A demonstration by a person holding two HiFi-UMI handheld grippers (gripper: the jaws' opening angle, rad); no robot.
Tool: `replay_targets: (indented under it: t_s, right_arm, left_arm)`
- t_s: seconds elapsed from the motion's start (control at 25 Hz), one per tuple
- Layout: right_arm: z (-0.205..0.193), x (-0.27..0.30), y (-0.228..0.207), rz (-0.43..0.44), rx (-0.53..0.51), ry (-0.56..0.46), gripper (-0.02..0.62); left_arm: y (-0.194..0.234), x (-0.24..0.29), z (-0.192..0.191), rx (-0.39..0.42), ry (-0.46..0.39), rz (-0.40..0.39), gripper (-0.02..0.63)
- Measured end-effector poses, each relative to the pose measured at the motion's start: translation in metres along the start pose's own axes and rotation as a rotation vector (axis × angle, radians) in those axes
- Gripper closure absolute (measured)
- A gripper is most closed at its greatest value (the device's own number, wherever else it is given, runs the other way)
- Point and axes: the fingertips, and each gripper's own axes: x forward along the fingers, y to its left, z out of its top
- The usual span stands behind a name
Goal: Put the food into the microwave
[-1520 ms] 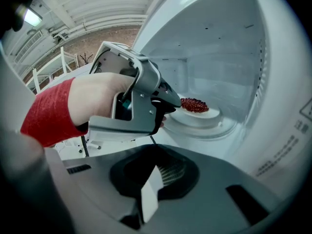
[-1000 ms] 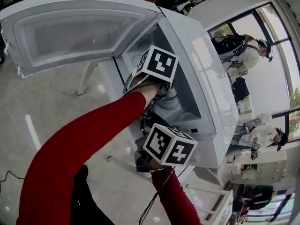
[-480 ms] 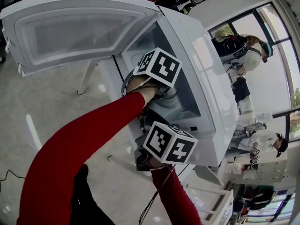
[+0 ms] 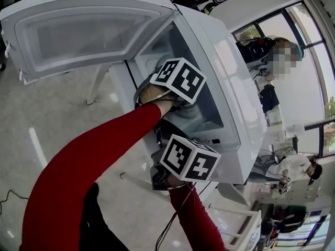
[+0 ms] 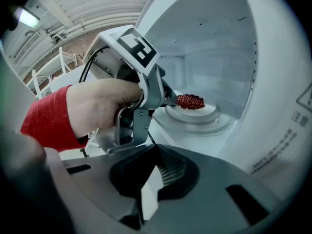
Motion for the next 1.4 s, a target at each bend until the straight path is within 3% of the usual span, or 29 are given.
replay_targets:
  t_s: [0.28,0.76,0.96,1.16,1.4]
  right_arm:
    - [-0.001,0.0,-0.001,0.008,0.008,-0.001,0.581]
    - [-0.002,-0.002,-0.003,0.007,0.002,-0.005,0.581]
    - [0.002,-0.002,-0.001,0.013,-0.007,-0.021,0.581]
    - [0.01,-0.006,0.013,0.047,-0.011,-0.067,0.581]
    - [0.02,-0.019,0.04,0.123,0.025,-0.122,0.581]
  left_arm:
    - [0.002,0.002,0.001,0.165,0.004,0.084,0.474]
    - [0.007,-0.008,0.008,0.094,-0.048,0.042,0.48]
    - [0.018,-0.024,0.017,0.083,-0.117,0.016,0.577]
    - [0.022,-0.054,0.016,0.021,-0.217,-0.098,0.597]
    - [0.019,-0.104,0.006,-0.112,-0.32,-0.316,0.597]
